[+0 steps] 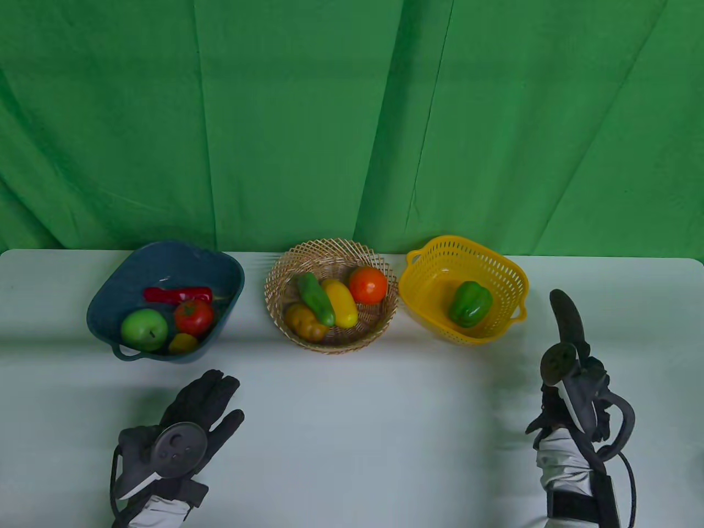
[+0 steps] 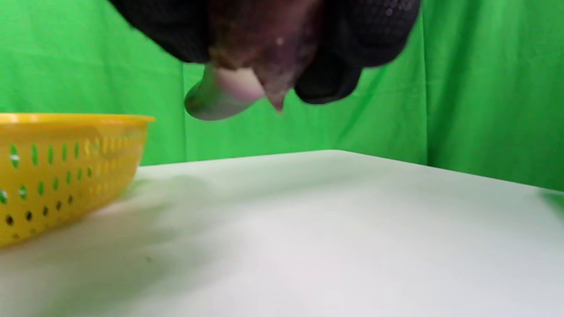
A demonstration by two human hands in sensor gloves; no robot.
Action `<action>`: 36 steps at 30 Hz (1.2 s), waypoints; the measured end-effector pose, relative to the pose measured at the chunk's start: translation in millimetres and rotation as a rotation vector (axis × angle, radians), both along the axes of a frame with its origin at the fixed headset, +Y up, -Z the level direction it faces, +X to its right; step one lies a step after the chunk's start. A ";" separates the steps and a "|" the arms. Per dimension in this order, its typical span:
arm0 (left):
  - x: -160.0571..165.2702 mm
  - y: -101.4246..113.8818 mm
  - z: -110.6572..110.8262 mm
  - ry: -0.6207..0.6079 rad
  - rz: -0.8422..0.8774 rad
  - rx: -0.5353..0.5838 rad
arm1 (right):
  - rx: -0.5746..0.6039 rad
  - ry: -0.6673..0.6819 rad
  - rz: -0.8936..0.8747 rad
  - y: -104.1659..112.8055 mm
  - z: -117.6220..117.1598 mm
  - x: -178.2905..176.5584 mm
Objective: Place 10 objects into 3 containers, with green background
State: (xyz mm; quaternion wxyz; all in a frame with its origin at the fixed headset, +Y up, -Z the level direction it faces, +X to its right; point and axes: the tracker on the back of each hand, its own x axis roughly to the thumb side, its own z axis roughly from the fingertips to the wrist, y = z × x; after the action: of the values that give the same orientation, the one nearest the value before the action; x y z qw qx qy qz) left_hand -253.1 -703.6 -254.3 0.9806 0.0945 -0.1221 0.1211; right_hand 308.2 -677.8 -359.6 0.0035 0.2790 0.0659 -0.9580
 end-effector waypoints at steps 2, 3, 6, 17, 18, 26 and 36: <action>-0.5 0.2 0.0 0.002 0.001 0.001 | 0.012 0.021 0.009 5.7 -6.0 -8.3; -0.8 0.3 0.1 0.003 0.002 0.001 | 0.017 0.034 0.014 8.5 -9.4 -13.1; -1.5 0.5 -0.1 0.005 0.004 0.003 | 0.035 0.075 0.024 15.4 -19.8 -30.0; -3.4 0.7 -0.2 0.012 0.006 -0.004 | 0.009 0.244 0.093 11.9 -60.1 -111.5; -3.8 0.8 -0.2 0.013 0.007 -0.004 | 0.004 0.253 0.096 9.7 -63.6 -118.2; -6.8 2.2 0.6 0.025 0.011 0.001 | -0.054 0.253 0.099 -5.0 -84.2 -139.9; -9.8 3.6 1.2 0.028 0.023 0.007 | -0.054 0.276 0.064 -0.5 -84.5 -141.7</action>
State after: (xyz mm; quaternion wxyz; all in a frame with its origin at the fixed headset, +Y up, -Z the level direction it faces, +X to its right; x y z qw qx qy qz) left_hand -262.9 -699.9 -253.1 0.9804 0.1008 -0.1074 0.1305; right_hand 166.5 -678.3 -444.1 0.0322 0.1420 0.0489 -0.9881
